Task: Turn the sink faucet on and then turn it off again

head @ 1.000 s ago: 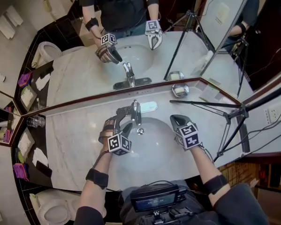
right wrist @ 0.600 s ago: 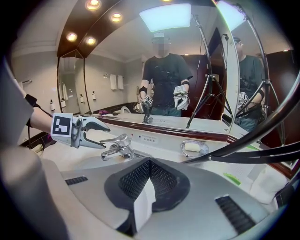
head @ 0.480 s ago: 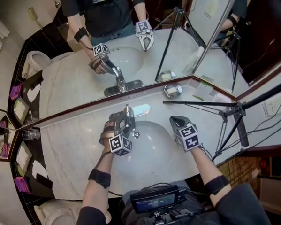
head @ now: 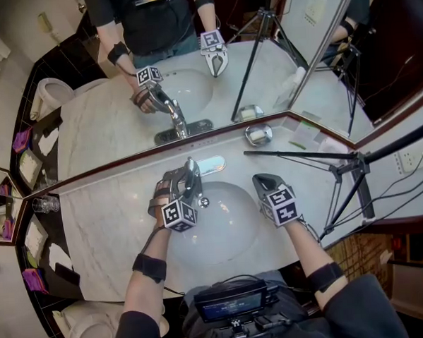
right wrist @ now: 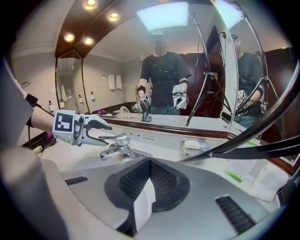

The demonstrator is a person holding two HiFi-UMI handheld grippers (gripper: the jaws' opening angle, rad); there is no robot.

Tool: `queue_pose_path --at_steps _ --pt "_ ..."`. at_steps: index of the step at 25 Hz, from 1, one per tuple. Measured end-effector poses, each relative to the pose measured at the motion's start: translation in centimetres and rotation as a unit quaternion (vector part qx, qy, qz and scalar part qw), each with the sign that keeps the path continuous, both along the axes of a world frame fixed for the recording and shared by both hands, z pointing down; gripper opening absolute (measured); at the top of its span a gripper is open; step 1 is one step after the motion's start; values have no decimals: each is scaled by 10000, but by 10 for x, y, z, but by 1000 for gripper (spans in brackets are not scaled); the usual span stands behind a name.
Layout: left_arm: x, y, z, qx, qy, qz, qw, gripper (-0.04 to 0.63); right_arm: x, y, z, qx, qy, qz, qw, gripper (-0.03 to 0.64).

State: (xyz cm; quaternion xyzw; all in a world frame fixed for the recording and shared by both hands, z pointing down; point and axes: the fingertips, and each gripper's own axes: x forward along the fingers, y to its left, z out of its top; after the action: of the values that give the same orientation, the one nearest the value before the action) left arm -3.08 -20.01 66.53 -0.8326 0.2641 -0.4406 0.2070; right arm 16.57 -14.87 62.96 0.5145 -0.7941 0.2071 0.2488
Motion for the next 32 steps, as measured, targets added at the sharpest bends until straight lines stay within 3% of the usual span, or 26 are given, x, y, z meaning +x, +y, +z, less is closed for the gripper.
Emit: queue_pose_path --at_steps 11,16,23,32 --pt "1 4 2 -131 90 4 9999 170 -3 -1 -1 -17 -36 -18 10000 18" --pt "5 -19 -19 1 419 -323 9986 135 -1 -2 2 -3 -7 -27 10000 18" --pt "8 -26 -10 -308 432 -153 9985 116 -1 -4 -3 -21 -64 20 10000 18" --pt "7 -24 -9 -333 452 -266 9981 113 -5 -3 3 -44 -99 -14 9999 18"
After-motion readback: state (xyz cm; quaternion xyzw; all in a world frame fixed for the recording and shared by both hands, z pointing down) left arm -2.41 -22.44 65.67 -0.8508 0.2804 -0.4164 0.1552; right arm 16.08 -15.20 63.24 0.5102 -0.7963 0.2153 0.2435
